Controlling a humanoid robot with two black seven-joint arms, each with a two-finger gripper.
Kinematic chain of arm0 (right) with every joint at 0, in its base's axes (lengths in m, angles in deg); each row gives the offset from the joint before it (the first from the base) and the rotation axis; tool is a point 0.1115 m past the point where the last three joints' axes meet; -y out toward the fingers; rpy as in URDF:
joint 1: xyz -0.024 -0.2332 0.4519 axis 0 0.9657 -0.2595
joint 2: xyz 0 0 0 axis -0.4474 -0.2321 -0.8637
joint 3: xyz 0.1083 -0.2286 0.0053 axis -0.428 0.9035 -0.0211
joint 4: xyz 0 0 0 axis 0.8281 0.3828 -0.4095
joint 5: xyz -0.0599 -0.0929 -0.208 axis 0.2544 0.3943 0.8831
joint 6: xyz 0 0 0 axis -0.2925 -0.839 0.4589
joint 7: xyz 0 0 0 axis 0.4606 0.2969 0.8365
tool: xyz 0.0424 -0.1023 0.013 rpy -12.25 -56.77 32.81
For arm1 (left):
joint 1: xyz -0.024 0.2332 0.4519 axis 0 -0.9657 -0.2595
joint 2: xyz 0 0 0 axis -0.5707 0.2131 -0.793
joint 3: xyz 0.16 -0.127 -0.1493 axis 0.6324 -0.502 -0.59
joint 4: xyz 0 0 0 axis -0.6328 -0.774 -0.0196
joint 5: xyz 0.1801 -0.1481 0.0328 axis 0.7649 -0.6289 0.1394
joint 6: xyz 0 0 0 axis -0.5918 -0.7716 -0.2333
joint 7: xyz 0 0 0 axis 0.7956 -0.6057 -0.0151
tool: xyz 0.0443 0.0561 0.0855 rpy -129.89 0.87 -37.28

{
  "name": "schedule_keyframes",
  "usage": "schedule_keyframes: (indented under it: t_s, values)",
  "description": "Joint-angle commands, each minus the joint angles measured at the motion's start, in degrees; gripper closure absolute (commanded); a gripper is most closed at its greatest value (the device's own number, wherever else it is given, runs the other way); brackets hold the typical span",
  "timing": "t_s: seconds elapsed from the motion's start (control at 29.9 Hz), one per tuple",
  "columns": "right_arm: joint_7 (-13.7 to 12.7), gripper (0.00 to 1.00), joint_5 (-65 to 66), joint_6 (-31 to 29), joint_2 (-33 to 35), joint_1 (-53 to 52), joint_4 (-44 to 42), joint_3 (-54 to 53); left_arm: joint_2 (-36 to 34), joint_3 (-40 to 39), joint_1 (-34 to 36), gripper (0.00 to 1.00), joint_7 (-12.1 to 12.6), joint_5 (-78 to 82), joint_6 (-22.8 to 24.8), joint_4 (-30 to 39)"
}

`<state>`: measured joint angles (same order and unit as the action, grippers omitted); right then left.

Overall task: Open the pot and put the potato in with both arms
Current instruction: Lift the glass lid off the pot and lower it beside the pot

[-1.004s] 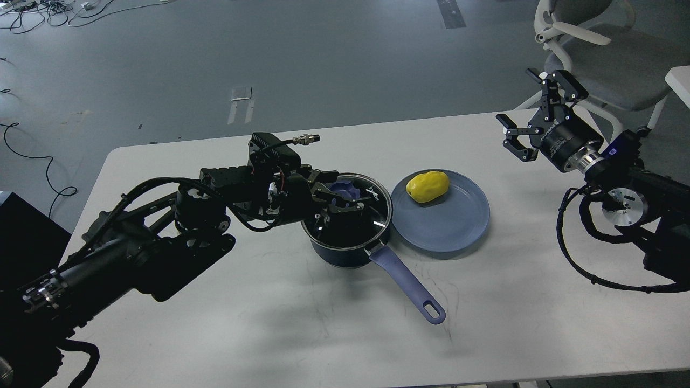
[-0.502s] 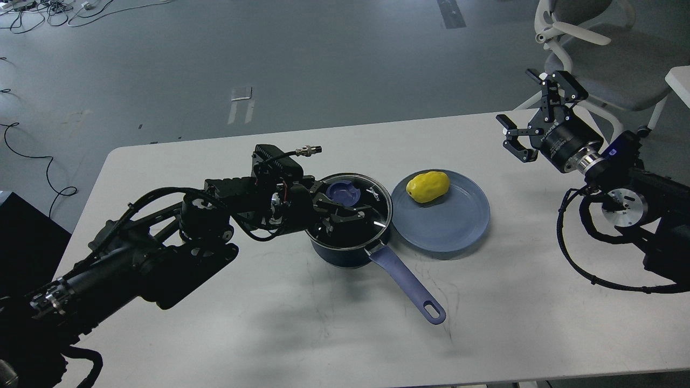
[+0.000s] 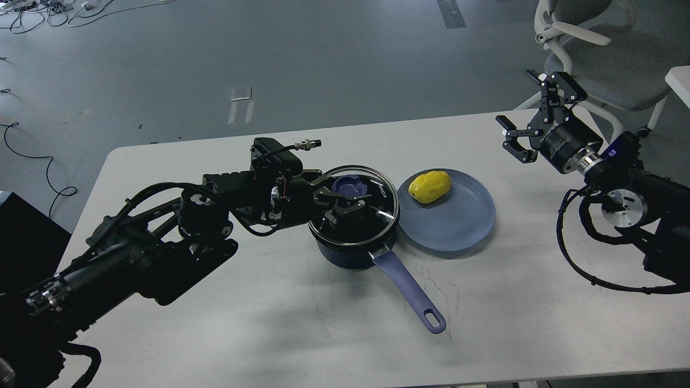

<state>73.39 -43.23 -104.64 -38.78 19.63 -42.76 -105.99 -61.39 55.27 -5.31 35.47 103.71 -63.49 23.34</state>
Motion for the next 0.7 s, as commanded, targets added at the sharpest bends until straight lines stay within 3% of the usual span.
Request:
schedule_keyframes:
  t_s: [0.0,0.2,0.33,0.67]
  values:
    - [0.0,0.00,0.0,0.0,0.0,0.2,0.1,0.0,-2.9,0.0,1.4,0.78,-0.3,-0.4,0.0,2.1]
    - [0.0,0.00,0.2,0.0,0.0,0.3,0.2,0.2,-12.7,0.0,2.8,0.78,-2.0,-2.2,0.0,5.6]
    - [0.0,0.00,0.2,0.0,0.0,0.4,0.3,0.5,-20.2,0.4,2.1,0.78,-4.8,-3.9,-0.3,5.0]
    - [0.0,0.00,0.3,0.0,0.0,0.6,0.3,0.5,-26.8,1.1,-5.4,0.78,-5.5,-8.0,-6.0,2.1]
